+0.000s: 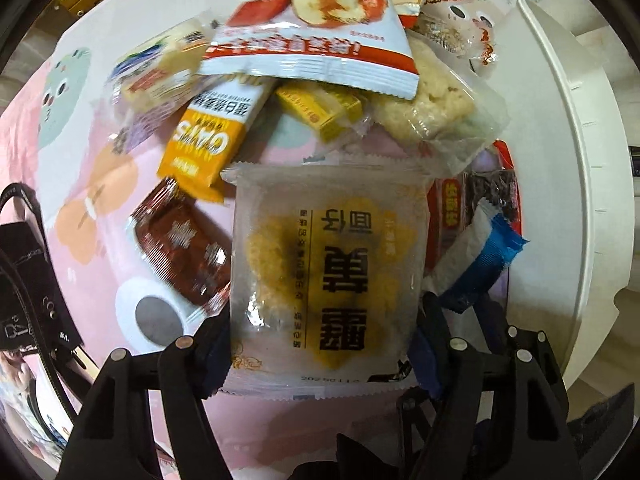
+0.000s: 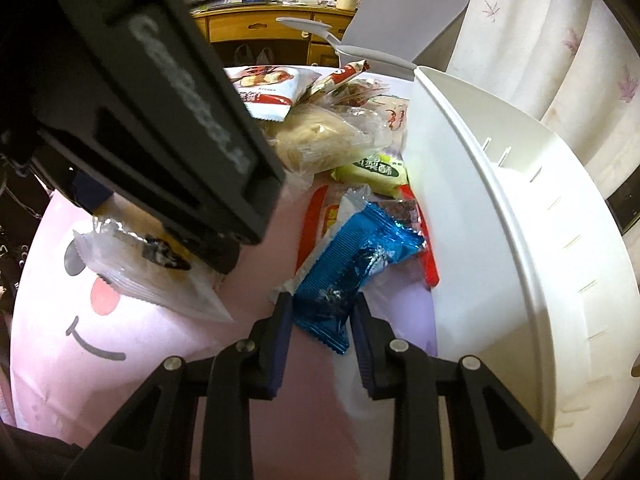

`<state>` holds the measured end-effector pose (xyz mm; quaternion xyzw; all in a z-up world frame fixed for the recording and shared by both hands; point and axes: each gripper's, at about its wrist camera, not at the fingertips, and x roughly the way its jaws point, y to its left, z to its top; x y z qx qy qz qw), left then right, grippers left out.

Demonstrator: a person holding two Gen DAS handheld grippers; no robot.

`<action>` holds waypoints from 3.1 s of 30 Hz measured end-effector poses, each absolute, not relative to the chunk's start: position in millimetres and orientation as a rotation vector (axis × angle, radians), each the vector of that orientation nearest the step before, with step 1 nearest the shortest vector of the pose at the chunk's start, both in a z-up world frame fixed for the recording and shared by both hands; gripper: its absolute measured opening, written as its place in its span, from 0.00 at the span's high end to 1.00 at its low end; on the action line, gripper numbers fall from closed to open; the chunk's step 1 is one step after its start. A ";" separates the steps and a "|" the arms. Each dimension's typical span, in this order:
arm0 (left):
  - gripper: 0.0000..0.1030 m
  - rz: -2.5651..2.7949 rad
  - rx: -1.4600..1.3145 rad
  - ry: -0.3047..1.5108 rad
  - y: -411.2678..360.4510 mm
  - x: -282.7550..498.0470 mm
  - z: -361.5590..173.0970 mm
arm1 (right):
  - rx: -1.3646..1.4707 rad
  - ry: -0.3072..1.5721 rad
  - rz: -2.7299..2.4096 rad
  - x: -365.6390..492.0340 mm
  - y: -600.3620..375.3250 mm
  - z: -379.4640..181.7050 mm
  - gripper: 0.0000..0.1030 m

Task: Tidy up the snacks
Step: 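Close left gripper on the clear puff bag while right gripper closes on the blue snack, then carry both snacks over the white tray and open both grippers to drop them, then lift both open grippers away from the tray back toward the snack pile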

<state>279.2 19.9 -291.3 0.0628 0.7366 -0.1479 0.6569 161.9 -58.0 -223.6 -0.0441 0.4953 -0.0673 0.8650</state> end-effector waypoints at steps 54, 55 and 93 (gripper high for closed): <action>0.29 -0.578 -0.063 1.126 -38.5 153.8 -69.8 | -0.017 0.894 -0.038 65.5 -181.1 -77.6 0.72; 0.29 -0.578 -0.068 1.123 -46.6 154.1 -69.2 | -0.022 0.893 -0.029 67.3 -188.2 -76.6 0.72; 0.14 -0.432 -0.142 1.189 -131.5 147.9 -88.2 | -0.037 1.010 0.175 89.8 -293.9 -96.9 0.55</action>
